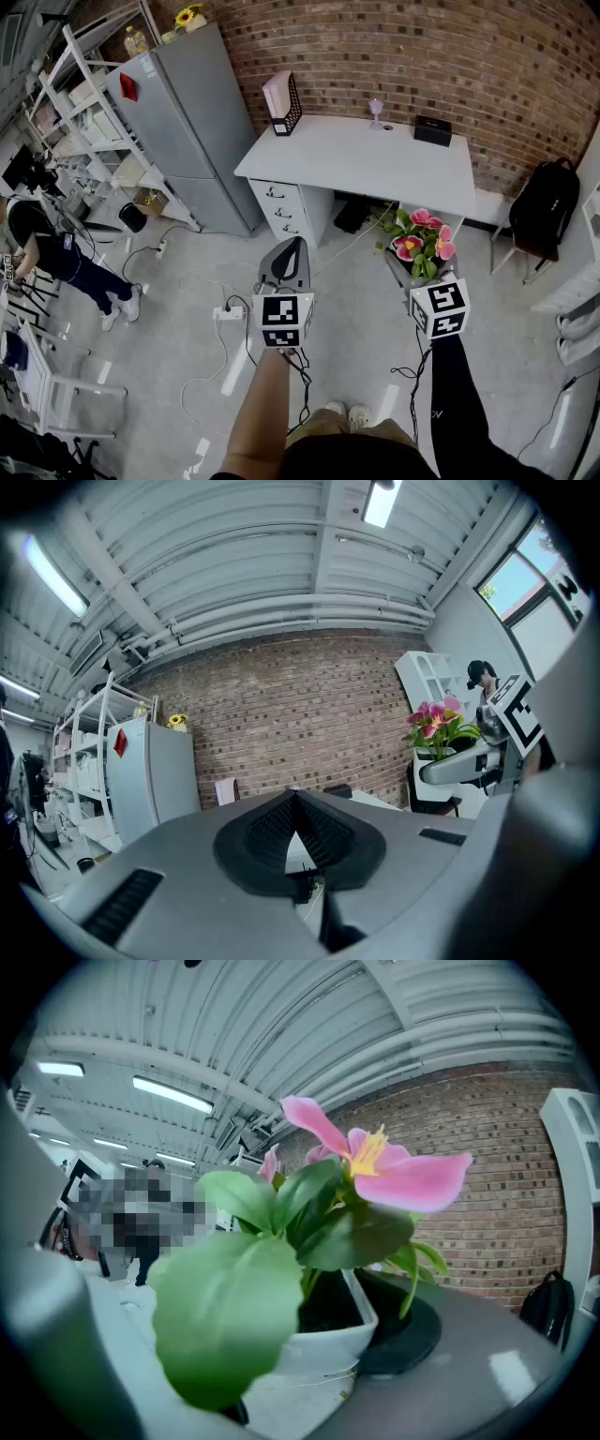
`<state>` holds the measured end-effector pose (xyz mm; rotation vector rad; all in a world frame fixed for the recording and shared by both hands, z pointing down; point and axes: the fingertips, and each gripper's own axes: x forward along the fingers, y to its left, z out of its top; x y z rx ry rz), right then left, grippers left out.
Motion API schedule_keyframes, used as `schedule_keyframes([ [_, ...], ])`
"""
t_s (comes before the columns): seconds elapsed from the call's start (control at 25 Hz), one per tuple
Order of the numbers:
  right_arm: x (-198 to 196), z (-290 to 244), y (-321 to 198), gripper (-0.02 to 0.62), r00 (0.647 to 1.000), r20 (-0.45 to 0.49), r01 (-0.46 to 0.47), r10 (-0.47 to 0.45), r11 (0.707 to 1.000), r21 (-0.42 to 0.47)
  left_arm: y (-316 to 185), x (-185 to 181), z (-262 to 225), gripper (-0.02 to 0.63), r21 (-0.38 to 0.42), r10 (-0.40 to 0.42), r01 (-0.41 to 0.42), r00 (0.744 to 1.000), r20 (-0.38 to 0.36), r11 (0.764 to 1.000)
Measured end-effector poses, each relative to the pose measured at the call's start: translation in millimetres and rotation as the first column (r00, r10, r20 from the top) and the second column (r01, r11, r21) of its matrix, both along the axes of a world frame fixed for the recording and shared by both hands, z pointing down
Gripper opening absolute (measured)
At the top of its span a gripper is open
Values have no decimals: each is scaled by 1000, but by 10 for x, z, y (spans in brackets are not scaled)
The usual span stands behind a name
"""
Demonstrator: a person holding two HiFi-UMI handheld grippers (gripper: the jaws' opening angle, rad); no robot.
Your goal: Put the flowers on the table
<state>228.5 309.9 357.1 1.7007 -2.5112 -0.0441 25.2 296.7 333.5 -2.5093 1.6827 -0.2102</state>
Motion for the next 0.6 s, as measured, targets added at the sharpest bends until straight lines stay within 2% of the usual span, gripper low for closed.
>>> schedule_keyframes([
  [0.36,-390,-4,154,350,1000,13,-19,19,1000,20,175,-549,-45,8,11,-4,4,1000,-4,1000],
  [0.6,-655,-5,200,350,999,19,-35,35,999,23,181,-847,-15,8,1,35,-36,998,-58,999],
])
